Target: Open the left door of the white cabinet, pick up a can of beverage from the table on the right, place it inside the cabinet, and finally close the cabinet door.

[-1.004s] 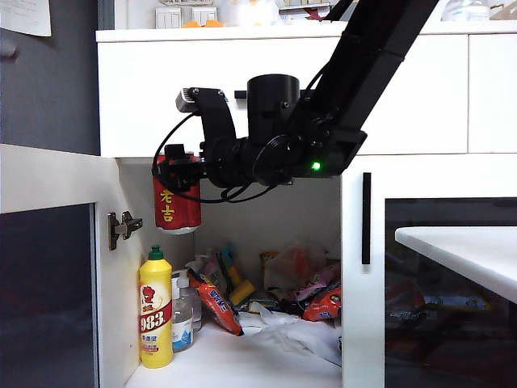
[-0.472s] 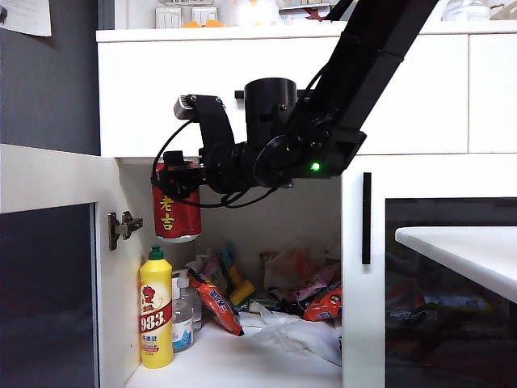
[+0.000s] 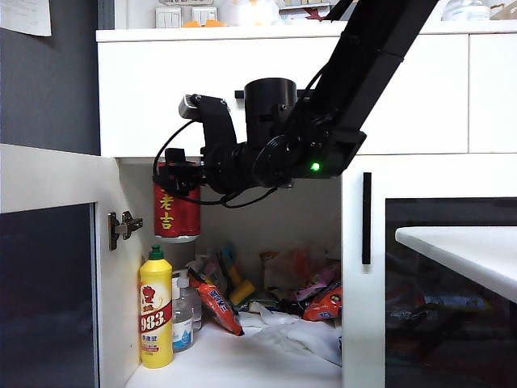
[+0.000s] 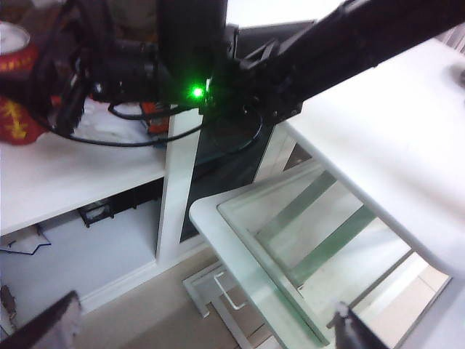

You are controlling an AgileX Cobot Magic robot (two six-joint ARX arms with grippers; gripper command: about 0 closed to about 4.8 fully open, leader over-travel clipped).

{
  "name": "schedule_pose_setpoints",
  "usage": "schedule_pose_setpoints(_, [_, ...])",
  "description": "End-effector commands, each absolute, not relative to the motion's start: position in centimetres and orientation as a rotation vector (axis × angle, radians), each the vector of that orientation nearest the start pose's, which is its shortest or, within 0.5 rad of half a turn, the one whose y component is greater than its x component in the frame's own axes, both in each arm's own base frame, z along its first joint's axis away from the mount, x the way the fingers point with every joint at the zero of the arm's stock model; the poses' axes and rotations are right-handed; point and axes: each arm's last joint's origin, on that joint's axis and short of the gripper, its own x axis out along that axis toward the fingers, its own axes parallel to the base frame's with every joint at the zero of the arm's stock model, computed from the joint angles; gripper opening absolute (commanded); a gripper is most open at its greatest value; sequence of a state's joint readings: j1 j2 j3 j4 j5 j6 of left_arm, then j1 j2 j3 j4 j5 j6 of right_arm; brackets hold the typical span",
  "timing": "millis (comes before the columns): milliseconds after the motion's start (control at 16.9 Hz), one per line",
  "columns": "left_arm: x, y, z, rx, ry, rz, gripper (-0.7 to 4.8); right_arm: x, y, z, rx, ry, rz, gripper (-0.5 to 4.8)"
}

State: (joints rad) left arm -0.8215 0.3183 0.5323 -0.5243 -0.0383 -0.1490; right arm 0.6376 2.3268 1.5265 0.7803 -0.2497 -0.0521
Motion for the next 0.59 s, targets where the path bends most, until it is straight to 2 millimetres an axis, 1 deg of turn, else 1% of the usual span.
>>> schedule_pose_setpoints(59, [6.1,-6.4,26.8,-0.002,0.336,-0.744,4.79,40.7,31.6,15.5,0.015,-0.096,0.645,0.58])
schedule_pose_setpoints(118, [6.1,-6.4,26.9,-0.002,0.335,-0.744,4.79,40.9,31.8,14.7,0.111,-0.137,0.549,0.58])
schedule_pose_setpoints(177, [6.1,-6.4,26.8,-0.002,0.335,-0.744,4.79,41.3,32.1,13.9,0.177,-0.144,0.527,0.58])
schedule_pose_setpoints(236, [6.1,-6.4,26.8,-0.002,0.335,-0.744,4.79,41.9,32.5,13.2,0.199,-0.127,0.528,0.58])
schedule_pose_setpoints(354, [6.1,-6.4,26.8,0.003,0.338,-0.744,4.79,43.2,33.4,12.5,0.182,-0.088,0.515,0.58])
schedule_pose_setpoints(590, [6.1,-6.3,26.6,0.028,0.346,-0.722,4.79,46.1,35.7,12.0,0.18,-0.088,0.514,0.57])
